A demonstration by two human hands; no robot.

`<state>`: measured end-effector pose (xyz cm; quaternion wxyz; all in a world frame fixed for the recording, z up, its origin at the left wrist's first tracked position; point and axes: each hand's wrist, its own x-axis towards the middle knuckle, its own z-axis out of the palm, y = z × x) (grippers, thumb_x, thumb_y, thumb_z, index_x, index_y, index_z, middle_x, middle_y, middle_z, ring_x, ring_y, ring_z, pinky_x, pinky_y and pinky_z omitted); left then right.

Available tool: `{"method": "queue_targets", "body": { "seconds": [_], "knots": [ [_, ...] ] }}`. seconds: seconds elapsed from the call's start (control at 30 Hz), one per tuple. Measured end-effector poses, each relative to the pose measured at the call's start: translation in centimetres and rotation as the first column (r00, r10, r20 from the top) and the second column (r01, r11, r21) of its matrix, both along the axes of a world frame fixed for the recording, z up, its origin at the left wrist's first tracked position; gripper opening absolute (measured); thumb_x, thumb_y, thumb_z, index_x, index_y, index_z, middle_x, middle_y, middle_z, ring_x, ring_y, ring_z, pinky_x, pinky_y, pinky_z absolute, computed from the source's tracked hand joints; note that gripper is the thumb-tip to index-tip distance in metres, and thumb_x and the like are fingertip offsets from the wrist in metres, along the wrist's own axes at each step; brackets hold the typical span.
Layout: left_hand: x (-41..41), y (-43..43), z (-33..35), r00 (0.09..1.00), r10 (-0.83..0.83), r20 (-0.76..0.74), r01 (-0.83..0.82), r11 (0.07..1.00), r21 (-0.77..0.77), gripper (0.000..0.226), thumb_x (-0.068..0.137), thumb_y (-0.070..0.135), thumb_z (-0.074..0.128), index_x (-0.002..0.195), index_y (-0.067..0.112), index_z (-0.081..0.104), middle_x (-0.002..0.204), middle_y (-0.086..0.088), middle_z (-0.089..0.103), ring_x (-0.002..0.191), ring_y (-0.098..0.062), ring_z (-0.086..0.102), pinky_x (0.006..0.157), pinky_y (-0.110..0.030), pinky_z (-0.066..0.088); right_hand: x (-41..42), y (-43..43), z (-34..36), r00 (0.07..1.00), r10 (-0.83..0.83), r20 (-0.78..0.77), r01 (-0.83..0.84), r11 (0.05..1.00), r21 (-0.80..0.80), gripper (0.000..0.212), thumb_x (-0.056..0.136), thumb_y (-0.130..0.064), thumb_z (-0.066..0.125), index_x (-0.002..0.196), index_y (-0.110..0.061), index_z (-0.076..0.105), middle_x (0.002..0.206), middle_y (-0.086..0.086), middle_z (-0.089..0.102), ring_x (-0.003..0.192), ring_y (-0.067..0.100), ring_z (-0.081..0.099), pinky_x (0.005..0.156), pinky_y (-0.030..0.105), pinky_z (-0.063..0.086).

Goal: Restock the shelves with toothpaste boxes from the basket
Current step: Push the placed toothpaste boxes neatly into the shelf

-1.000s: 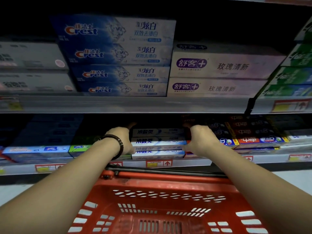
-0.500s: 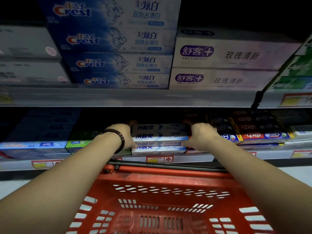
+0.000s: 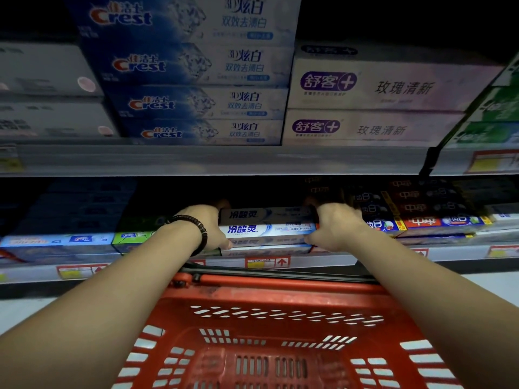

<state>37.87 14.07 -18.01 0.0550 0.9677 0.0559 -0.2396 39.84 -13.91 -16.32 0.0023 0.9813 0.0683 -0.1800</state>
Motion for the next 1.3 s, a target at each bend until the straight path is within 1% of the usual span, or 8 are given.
{"method": "queue_targets", "body": {
  "seconds": [0.1, 0.27, 0.37, 0.57, 0.8, 0.9, 1.17, 1.3],
  "knots": [
    [0.0, 0.0, 0.0, 1.000, 0.001, -0.001, -0.001, 1.000, -0.009, 0.057, 0.067, 0.058, 0.090, 0.109, 0.027, 0.068, 0.088, 0.006, 0.063, 0.088, -0.020, 0.065, 0.075, -0.029, 0.056, -0.3, 0.0, 0.2, 1.000, 0.004, 0.012, -0.004, 1.000, 0.001, 0.042, 0.085, -0.046, 0.076, 0.117, -0.024, 0.060, 0.104, 0.001, 0.059, 0.100, 0.030, 0.057, 0.087, 0.039, 0.037],
    [-0.4, 0.0, 0.0, 0.999, -0.029, 0.015, 0.029, 1.000, -0.003, 0.080, 0.065, 0.057, 0.090, 0.133, 0.030, 0.059, 0.104, 0.003, 0.068, 0.094, -0.020, 0.066, 0.081, -0.031, 0.059, -0.6, 0.0, 0.3, 1.000, 0.008, 0.019, -0.008, 1.000, 0.010, 0.039, 0.083, -0.046, 0.079, 0.102, -0.026, 0.052, 0.098, -0.001, 0.055, 0.097, 0.029, 0.055, 0.088, 0.041, 0.037],
    [-0.5, 0.1, 0.0, 1.000, -0.020, 0.021, 0.021, 1.000, -0.004, 0.080, 0.063, 0.059, 0.089, 0.132, 0.031, 0.060, 0.104, 0.004, 0.068, 0.093, -0.020, 0.066, 0.080, -0.031, 0.058, -0.7, 0.1, 0.1, 0.999, 0.009, 0.034, -0.009, 1.000, 0.015, 0.041, 0.081, -0.047, 0.079, 0.109, -0.026, 0.058, 0.099, 0.000, 0.057, 0.101, 0.031, 0.060, 0.088, 0.041, 0.039],
    [-0.6, 0.1, -0.1, 1.000, -0.003, 0.024, 0.003, 1.000, -0.006, 0.070, 0.065, 0.059, 0.089, 0.123, 0.030, 0.064, 0.101, 0.005, 0.067, 0.092, -0.019, 0.066, 0.081, -0.031, 0.059, -0.7, 0.1, -0.2, 0.998, 0.012, 0.058, -0.012, 1.000, 0.011, 0.036, 0.084, -0.045, 0.078, 0.100, -0.026, 0.052, 0.098, 0.001, 0.056, 0.091, 0.028, 0.050, 0.086, 0.040, 0.035],
    [-0.6, 0.3, -0.2, 0.999, 0.014, 0.036, -0.014, 1.000, -0.021, 0.067, 0.064, 0.059, 0.090, 0.119, 0.031, 0.065, 0.090, 0.008, 0.063, 0.086, -0.018, 0.064, 0.070, -0.028, 0.052, -0.7, -0.1, -0.3, 0.997, 0.014, 0.077, -0.016, 1.000, 0.021, 0.038, 0.083, -0.045, 0.080, 0.108, -0.025, 0.059, 0.097, 0.002, 0.059, 0.089, 0.028, 0.051, 0.085, 0.040, 0.037],
    [-0.7, 0.3, -0.2, 0.999, 0.020, 0.042, -0.019, 0.999, -0.030, 0.072, 0.066, 0.060, 0.089, 0.127, 0.032, 0.063, 0.087, 0.010, 0.061, 0.085, -0.017, 0.063, 0.067, -0.027, 0.049, -0.6, -0.2, -0.4, 0.997, 0.018, 0.078, -0.020, 1.000, 0.023, 0.044, 0.081, -0.049, 0.081, 0.113, -0.026, 0.061, 0.099, 0.001, 0.061, 0.090, 0.027, 0.053, 0.084, 0.040, 0.038],
    [-0.9, 0.1, 0.0, 0.999, 0.012, 0.047, -0.011, 1.000, -0.025, 0.081, 0.068, 0.060, 0.088, 0.137, 0.031, 0.057, 0.090, 0.009, 0.060, 0.085, -0.017, 0.062, 0.069, -0.028, 0.051, -0.4, -0.1, -0.6, 0.998, 0.020, 0.057, -0.021, 1.000, 0.007, 0.050, 0.079, -0.050, 0.081, 0.119, -0.027, 0.063, 0.105, 0.001, 0.067, 0.093, 0.027, 0.056, 0.086, 0.041, 0.041],
    [-1.2, 0.0, 0.4, 0.999, 0.016, 0.047, -0.015, 1.000, -0.016, 0.075, 0.066, 0.060, 0.088, 0.129, 0.031, 0.061, 0.089, 0.009, 0.061, 0.084, -0.017, 0.063, 0.067, -0.027, 0.049, -0.6, -0.1, -0.2, 0.999, 0.020, 0.047, -0.020, 1.000, -0.006, 0.058, 0.078, -0.050, 0.082, 0.127, -0.029, 0.061, 0.102, 0.000, 0.062, 0.091, 0.027, 0.051, 0.084, 0.041, 0.038]
  ]
}}
